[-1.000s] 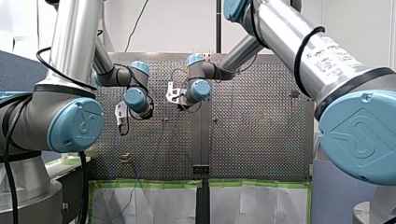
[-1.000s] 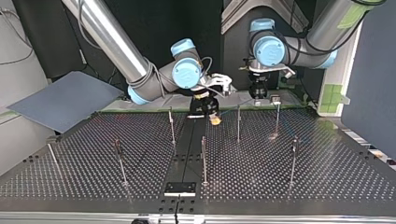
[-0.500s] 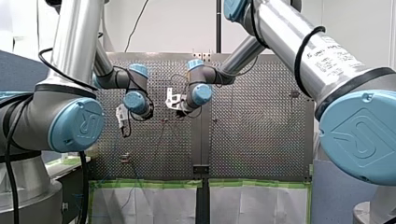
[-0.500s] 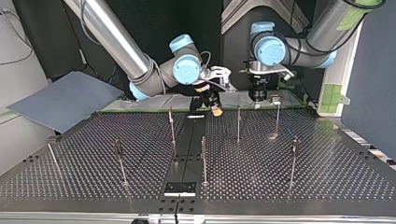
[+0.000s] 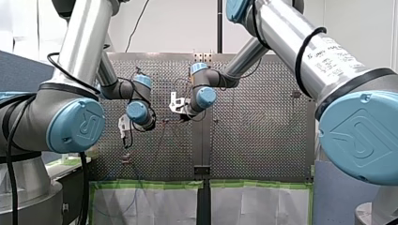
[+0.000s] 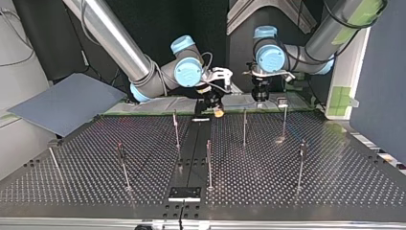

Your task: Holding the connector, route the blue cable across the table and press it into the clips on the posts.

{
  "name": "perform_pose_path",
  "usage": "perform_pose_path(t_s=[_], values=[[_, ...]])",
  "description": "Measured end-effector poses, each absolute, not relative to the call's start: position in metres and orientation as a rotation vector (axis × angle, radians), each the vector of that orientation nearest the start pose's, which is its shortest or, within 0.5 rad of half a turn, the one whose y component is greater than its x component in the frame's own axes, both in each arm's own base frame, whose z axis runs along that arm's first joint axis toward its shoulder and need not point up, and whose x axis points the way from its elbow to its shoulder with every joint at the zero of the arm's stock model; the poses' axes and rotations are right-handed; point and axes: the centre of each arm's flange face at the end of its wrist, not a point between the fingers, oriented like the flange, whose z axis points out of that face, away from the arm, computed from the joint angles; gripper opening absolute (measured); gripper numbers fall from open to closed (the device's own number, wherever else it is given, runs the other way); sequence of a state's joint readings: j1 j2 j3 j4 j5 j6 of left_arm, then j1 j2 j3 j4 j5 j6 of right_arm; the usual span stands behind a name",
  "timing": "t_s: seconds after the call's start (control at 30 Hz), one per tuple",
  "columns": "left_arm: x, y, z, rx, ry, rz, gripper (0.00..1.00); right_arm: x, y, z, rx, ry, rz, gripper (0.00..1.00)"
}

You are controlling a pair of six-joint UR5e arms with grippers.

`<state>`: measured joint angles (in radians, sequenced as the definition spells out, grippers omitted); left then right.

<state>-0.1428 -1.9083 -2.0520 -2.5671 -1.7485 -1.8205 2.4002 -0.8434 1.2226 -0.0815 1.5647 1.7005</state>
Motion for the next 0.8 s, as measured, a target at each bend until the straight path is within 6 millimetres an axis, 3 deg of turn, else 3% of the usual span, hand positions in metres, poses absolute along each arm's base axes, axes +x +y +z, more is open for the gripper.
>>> perform_pose_path(t_s=[0.33, 0.57, 0.8], values=[[0.468, -0.181, 0.158, -0.229, 1.757, -0.137, 0.00, 0.612, -0.389, 0.208, -2.590, 1.220, -2.012, 0.00], [0.473, -0.178, 0.161, -0.233, 1.741, -0.140, 0.00, 0.610, -0.394, 0.190, -2.611, 1.236, -1.976, 0.00], [0.484, -0.176, 0.164, -0.241, 1.722, -0.153, 0.00, 0.605, -0.402, 0.186, -2.612, 1.259, -1.974, 0.00]])
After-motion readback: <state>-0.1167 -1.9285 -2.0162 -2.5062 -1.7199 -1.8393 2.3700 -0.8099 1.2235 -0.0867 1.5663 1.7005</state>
